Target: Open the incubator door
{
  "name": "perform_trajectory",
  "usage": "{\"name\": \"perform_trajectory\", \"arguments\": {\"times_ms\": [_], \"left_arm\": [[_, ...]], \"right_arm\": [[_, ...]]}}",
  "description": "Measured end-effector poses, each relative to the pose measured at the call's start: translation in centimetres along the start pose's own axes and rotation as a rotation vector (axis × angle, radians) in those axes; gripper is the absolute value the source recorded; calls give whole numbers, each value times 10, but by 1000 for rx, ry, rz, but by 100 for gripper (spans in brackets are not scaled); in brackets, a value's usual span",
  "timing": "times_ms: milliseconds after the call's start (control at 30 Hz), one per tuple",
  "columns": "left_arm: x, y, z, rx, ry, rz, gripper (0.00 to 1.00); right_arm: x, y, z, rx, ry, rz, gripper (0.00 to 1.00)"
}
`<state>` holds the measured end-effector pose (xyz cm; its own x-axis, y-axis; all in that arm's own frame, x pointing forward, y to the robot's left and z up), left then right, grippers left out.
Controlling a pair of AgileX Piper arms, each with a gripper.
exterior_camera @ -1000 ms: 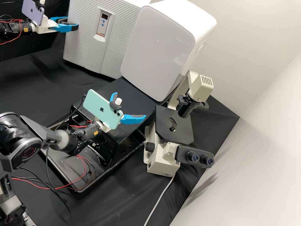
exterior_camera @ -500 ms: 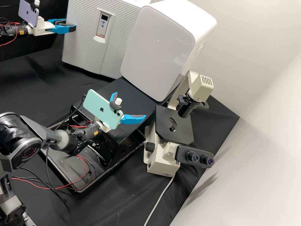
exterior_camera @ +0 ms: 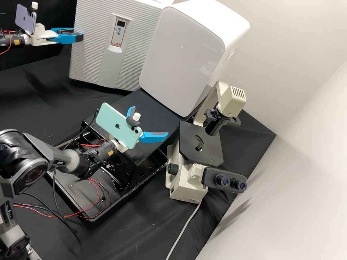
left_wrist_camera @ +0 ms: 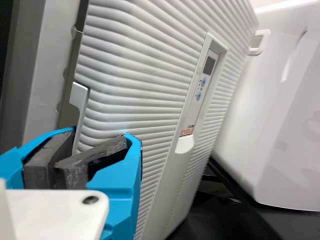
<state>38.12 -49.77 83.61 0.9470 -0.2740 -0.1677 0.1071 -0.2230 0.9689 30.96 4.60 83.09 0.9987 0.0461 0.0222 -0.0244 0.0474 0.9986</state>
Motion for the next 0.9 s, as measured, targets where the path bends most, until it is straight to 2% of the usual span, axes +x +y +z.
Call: {"name": "perform_trajectory", "arguments": {"times_ms": [133, 200, 300, 467, 533, 700, 833, 900], "left_arm": [[-8, -6, 6, -33, -21, -3, 0], [-12, -9, 8, -75, -39, 0, 0], [-21, -21, 13, -120, -71, -2, 0], [-35, -40, 26, -153, -141, -20, 0], [-40, -48, 36, -144, -190, -51, 0], [-52, -68, 67, -40, -353, -193, 0], [-61, -78, 83, 39, -435, -247, 0], [-63, -78, 86, 56, -450, -250, 0]], "right_arm": [[0, 0, 0, 0, 0, 0, 100], [0, 0, 0, 0, 0, 0, 100], [0, 0, 0, 0, 0, 0, 100], [0, 0, 0, 0, 0, 0, 100], [0, 0, 0, 0, 0, 0, 100], [0, 0, 0, 0, 0, 0, 100], [0, 0, 0, 0, 0, 0, 100], [0, 0, 0, 0, 0, 0, 100]]}}
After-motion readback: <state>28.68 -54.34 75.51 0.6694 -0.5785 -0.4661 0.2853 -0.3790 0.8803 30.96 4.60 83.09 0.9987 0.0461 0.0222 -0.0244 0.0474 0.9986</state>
